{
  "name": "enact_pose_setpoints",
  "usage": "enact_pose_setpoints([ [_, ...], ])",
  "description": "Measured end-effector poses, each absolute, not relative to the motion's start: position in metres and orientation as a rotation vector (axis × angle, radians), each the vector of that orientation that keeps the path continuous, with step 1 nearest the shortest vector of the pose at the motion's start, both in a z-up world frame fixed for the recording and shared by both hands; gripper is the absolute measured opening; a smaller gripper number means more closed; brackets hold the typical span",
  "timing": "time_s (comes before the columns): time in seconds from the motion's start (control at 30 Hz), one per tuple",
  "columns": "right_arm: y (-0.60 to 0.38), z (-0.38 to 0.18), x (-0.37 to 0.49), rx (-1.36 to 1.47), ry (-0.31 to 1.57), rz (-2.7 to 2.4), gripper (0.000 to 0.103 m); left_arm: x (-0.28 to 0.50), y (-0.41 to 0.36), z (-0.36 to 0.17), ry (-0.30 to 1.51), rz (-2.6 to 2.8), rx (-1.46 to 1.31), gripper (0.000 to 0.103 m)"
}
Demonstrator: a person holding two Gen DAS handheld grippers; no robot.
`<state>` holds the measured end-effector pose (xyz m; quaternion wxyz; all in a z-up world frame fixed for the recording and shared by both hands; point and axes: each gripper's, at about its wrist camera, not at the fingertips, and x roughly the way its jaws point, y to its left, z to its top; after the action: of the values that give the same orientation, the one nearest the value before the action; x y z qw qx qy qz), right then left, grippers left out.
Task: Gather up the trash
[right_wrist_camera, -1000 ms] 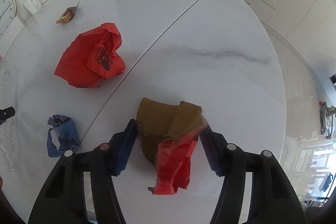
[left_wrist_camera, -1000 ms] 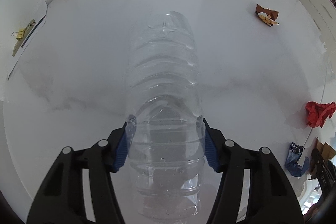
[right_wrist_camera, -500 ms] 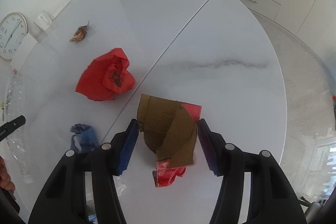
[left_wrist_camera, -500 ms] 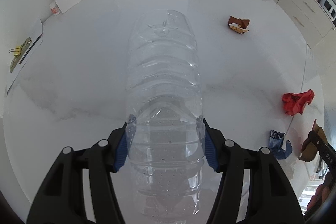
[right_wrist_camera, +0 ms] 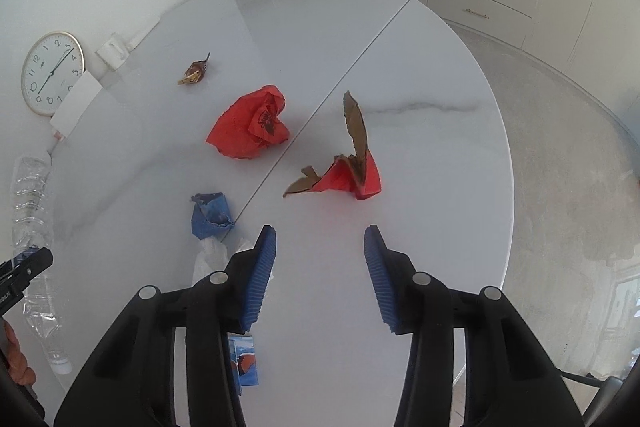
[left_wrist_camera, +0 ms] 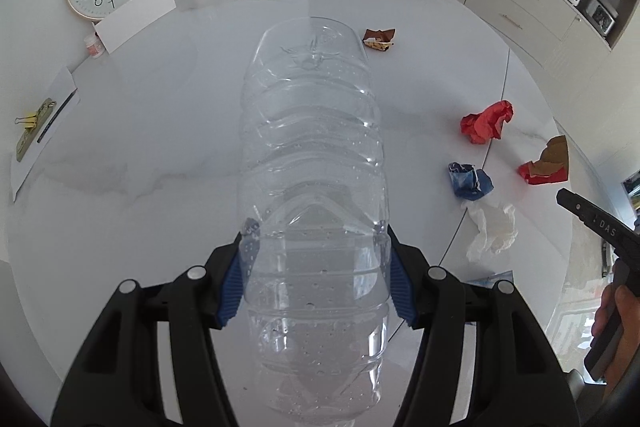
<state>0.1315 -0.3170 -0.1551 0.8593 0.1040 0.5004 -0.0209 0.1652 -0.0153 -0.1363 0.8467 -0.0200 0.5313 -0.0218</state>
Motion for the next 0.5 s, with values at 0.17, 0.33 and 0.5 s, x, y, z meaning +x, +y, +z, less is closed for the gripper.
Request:
enact_pose_setpoints([
  [0.17,-0.322,-0.152,0.128,0.25,1.034,-0.03,0.063,0.155,-0.011,-0.131,1.111,-0.041,-0.068,0.058],
  [0.33,-0.319,-0.153,0.136,0.152,1.048,-0.01,0.087,0.156,-0.008,-0.13,1.11,-0.025,-0.09,0.058],
  [0.5,-0.319,-0.169,0.144,0.165,1.089,-0.055,0.094,0.159,-0.005,-0.13,1.109,-0.01,-0.11,0.058],
])
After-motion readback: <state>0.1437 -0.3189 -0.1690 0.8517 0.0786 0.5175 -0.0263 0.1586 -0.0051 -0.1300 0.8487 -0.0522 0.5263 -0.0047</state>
